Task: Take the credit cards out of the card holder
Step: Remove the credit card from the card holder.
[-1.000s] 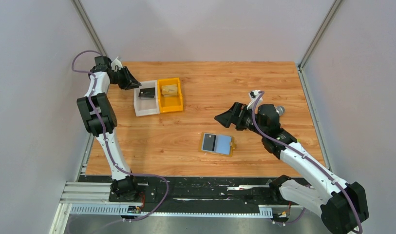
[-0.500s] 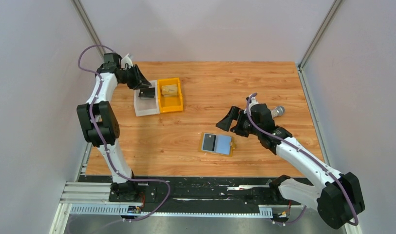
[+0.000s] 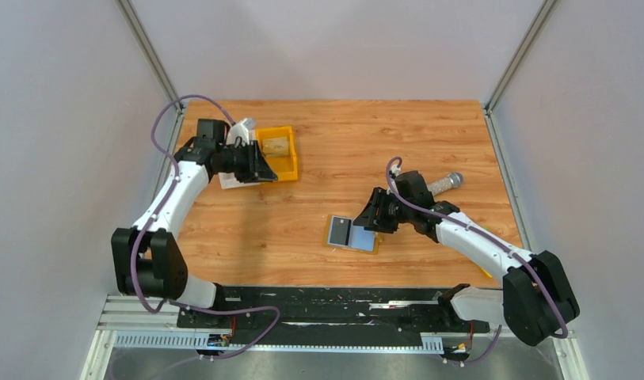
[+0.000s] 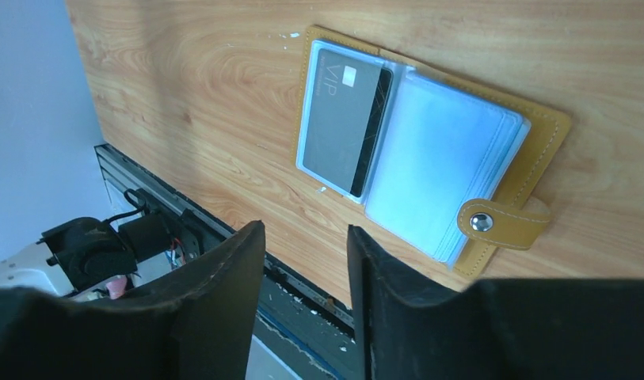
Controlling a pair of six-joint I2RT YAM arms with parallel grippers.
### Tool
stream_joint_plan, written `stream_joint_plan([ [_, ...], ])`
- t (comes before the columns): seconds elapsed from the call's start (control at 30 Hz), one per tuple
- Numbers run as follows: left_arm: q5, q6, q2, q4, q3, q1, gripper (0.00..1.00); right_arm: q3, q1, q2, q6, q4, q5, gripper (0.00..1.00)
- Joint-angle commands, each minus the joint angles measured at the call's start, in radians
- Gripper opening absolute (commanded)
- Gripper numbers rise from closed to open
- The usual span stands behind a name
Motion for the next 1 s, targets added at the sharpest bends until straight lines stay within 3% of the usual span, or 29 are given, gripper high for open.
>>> stream_joint_plan([
  [0.0, 0.018, -0.05, -0.13, 0.056, -0.116, -0.083, 0.33, 0.016, 0.005, 0.034, 0.025, 0.051, -0.029, 0.37],
  [0.07, 0.011, -0.094, -0.165, 0.096, -0.164, -0.133, 0.32, 0.016, 0.011, 0.049, 0.041, 0.08, -0.017, 0.3],
  [0.3, 0.029, -0.194, -0.174, 0.268, -0.251, -0.286, 0.31, 0.027, 0.039, 0.118, 0.069, 0.139, 0.048, 0.21],
  [0.73, 0.046, -0.282, 0.023, 0.543, -0.336, -0.427, 0.29, -0.003, 0.043, 0.232, 0.06, 0.266, 0.058, 0.22],
  [0.97, 0.045, -0.298, 0.155, 0.682, -0.374, -0.442, 0.27, -0.008, 0.045, 0.298, 0.042, 0.298, 0.038, 0.24],
])
